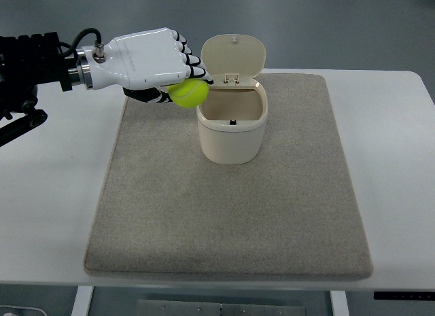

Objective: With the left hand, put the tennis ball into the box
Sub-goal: 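Lift the ball with the left hand and move it over the cream bin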

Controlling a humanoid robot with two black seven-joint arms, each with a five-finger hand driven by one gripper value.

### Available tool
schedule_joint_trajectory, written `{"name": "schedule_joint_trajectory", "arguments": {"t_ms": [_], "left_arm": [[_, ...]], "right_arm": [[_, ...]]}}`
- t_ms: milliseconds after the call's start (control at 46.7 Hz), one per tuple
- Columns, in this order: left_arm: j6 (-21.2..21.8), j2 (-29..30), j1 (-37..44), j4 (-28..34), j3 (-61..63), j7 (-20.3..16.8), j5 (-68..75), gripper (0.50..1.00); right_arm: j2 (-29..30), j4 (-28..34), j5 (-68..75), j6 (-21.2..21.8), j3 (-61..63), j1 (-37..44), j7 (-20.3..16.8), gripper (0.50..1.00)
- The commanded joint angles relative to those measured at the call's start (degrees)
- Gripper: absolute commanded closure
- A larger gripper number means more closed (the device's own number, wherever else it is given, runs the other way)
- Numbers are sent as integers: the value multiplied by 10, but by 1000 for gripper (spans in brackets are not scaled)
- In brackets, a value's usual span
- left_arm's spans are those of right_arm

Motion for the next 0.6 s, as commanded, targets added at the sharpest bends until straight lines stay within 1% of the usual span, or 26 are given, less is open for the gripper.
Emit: {"name": "schedule_joint_trajectory", "arguments": {"t_ms": [0, 343, 514, 579], "left_arm": [[-2, -19, -1, 3, 4, 1, 26, 1000], [-3, -71, -2, 44, 4, 3, 32, 1000], [-2, -82, -1, 52, 6, 4, 31, 1000], [-2, -86, -1, 58, 6, 4, 31, 960]], "right_arm": [[0, 0, 0, 0, 0, 0, 0, 562], [0, 0, 0, 0, 0, 0, 0, 562], [0, 0, 0, 0, 0, 0, 0, 562], [0, 0, 0, 0, 0, 1, 0, 562]]}}
